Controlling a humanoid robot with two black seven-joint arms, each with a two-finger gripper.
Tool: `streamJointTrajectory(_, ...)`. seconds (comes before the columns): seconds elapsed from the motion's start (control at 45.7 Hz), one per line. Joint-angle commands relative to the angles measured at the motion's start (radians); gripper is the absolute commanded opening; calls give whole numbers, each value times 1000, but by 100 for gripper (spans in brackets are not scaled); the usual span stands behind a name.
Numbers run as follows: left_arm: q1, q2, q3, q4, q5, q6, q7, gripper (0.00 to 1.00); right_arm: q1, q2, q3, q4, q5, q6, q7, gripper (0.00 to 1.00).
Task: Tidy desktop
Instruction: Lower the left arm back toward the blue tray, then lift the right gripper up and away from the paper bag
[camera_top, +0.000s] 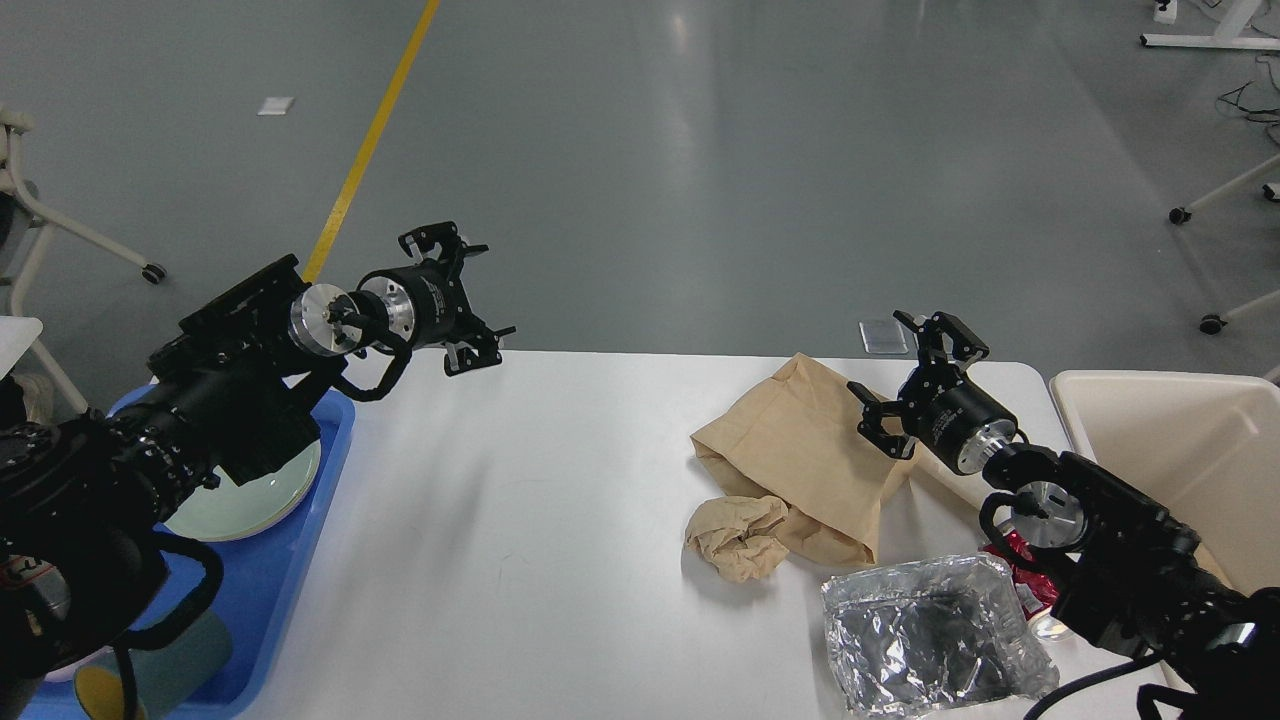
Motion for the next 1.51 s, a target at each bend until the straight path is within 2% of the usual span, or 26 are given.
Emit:
streamJointTrajectory(0.0, 37, -11, -27, 0, 0, -1, -13, 97, -1, 0, 0, 0, -1, 0, 0, 100)
streamJointTrajectory(0.088, 43, -13, -51, 0, -1, -20, -25, 97, -1, 0, 0, 0, 0, 0, 0, 100)
streamJointTrajectory(0.197, 68, -10, -88, 0, -1, -93, -52, 97, -1, 0, 0, 0, 0, 0, 0, 100)
streamJointTrajectory(0.284, 112, 1, -119, 0, -1, -190, -114, 97, 1, 0, 0, 0, -1, 0, 0, 100)
streamJointTrajectory(0.35, 144, 5, -131, 0, 0, -271, -192, 97, -1, 0, 0, 0, 0, 0, 0, 100)
streamJointTrajectory(0.459, 183, 7, -129, 0, 0, -357, -357, 97, -1, 0, 0, 0, 0, 0, 0, 100)
streamJointTrajectory(0.591, 210, 2, -129, 0, 2, -369, -583, 97, -1, 0, 0, 0, -1, 0, 0, 100)
streamJointTrajectory(0.678, 224, 2, -129, 0, 2, -371, -672, 97, -1, 0, 0, 0, 0, 0, 0, 100)
streamJointTrajectory(0.766, 236, 1, -129, 0, 3, -392, -708, 97, -1, 0, 0, 0, 0, 0, 0, 100)
streamJointTrajectory(0.941, 258, -2, -132, 0, 2, -440, -714, 97, 1, 0, 0, 0, 0, 0, 0, 100)
streamJointTrajectory(1.028, 267, -2, -134, 0, 0, -451, -734, 97, -1, 0, 0, 0, 0, 0, 0, 100)
streamJointTrajectory(1.138, 269, -7, -132, 0, 0, -451, -789, 97, -1, 0, 0, 0, 0, 0, 0, 100)
streamJointTrajectory(1.291, 281, -13, -134, 0, 0, -451, -904, 97, -1, 0, 0, 0, 0, 0, 0, 100)
streamJointTrajectory(1.378, 283, -13, -132, 0, 0, -451, -927, 97, 1, 0, 0, 0, 0, 0, 0, 100)
streamJointTrajectory(1.488, 283, -13, -134, 0, 0, -451, -927, 97, 1, 0, 0, 0, 0, 0, 0, 100)
